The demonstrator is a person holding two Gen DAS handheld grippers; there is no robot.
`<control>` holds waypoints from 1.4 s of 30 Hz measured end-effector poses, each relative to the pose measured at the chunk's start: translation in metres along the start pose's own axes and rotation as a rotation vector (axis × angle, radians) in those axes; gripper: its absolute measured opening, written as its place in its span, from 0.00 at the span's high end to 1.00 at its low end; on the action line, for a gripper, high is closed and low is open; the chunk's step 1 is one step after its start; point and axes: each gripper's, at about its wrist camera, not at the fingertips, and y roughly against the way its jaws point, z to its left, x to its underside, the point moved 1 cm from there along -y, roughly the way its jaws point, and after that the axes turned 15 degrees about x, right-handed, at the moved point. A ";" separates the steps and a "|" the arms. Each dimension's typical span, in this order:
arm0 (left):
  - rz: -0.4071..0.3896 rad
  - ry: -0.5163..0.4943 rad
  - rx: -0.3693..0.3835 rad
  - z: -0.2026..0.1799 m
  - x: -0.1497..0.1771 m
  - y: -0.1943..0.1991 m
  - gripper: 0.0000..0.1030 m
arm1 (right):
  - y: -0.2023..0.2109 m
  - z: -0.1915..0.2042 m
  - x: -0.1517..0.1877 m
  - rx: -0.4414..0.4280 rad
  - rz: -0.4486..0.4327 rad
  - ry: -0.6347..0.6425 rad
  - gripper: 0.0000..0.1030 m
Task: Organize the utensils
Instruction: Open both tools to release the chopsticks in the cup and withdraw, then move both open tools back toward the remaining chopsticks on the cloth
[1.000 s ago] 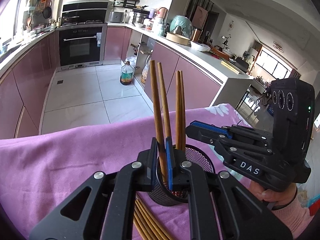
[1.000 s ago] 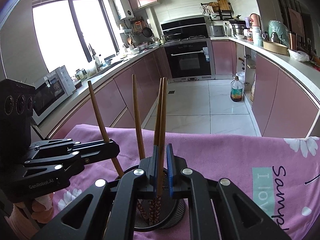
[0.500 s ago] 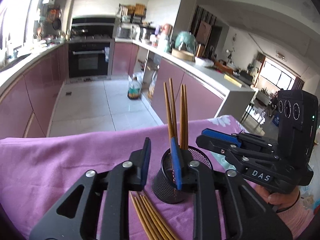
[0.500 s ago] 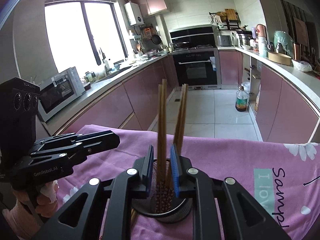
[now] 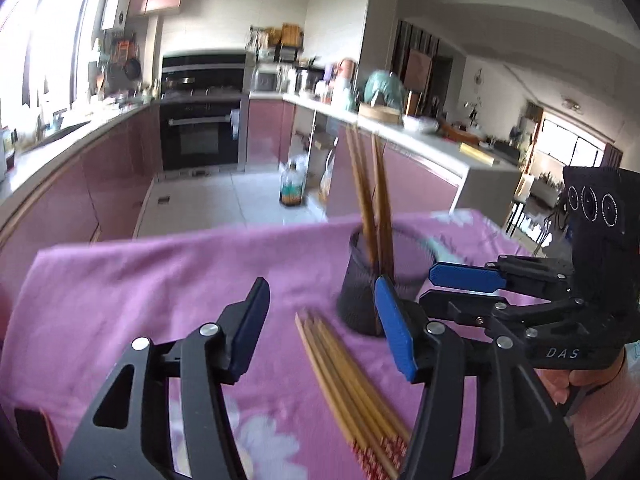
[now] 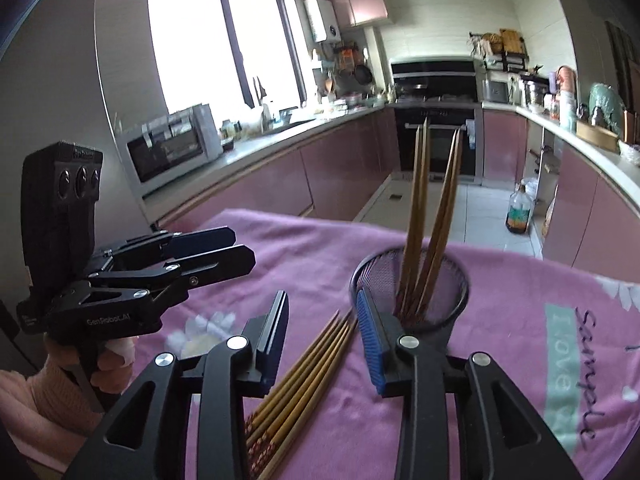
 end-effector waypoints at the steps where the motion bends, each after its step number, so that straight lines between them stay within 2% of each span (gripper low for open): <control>1: 0.015 0.005 -0.006 0.001 0.008 -0.002 0.47 | -0.004 0.003 0.004 -0.001 0.018 0.000 0.68; 6: 0.108 0.038 -0.035 0.010 0.046 -0.013 0.47 | -0.027 0.013 0.033 -0.012 0.127 -0.016 0.68; 13: 0.188 0.081 -0.037 0.015 0.078 -0.030 0.47 | -0.040 0.022 0.059 0.003 0.209 -0.036 0.68; 22: 0.241 0.079 -0.036 0.010 0.092 -0.043 0.48 | -0.043 0.023 0.077 0.032 0.247 -0.047 0.68; 42: 0.281 0.068 -0.043 0.007 0.102 -0.054 0.50 | -0.052 0.030 0.079 0.058 0.254 -0.027 0.68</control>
